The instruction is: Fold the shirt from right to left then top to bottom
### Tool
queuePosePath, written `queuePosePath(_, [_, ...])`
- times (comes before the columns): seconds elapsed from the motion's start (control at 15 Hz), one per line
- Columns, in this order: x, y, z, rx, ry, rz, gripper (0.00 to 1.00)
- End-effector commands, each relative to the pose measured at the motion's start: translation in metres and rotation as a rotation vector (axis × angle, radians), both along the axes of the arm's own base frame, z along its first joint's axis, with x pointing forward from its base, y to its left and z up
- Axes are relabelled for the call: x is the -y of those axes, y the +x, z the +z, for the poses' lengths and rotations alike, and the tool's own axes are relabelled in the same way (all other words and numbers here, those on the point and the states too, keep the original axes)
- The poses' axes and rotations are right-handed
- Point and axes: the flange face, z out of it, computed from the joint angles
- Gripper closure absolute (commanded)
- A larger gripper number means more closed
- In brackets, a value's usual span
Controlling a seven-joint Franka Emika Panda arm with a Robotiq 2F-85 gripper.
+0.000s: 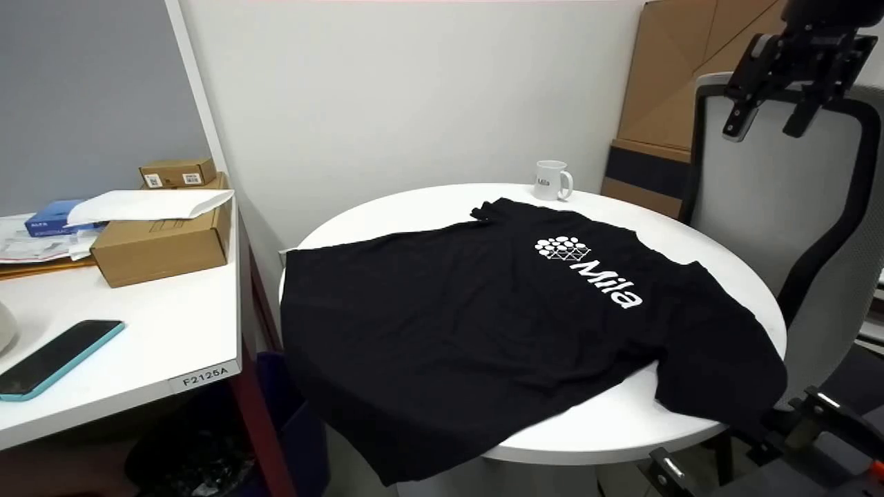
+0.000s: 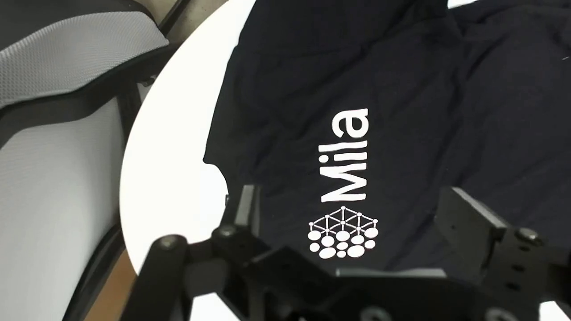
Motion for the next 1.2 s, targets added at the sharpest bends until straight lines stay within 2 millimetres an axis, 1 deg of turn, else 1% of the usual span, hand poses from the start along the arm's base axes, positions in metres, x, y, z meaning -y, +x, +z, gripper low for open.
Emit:
queuePosePath(0.0, [0.001, -0.006, -0.019, 0.024, 0.013, -0.081, 0.0])
queuePosePath(0.13, [0.0, -0.013, -0.035, 0.025, 0.024, -0.129, 0.0])
queuePosePath(0.2, [0.006, -0.003, -0.037, 0.02, 0.037, -0.158, 0.0])
queuePosePath(0.27, [0.005, -0.004, -0.044, 0.022, 0.046, -0.184, 0.0])
queuePosePath(0.8, [0.003, 0.01, -0.08, 0.043, 0.092, -0.352, 0.0])
queuePosePath(1.07, [0.008, 0.014, -0.109, 0.057, 0.111, -0.453, 0.0])
queuePosePath(1.13, [0.011, 0.012, -0.122, 0.046, 0.11, -0.479, 0.0])
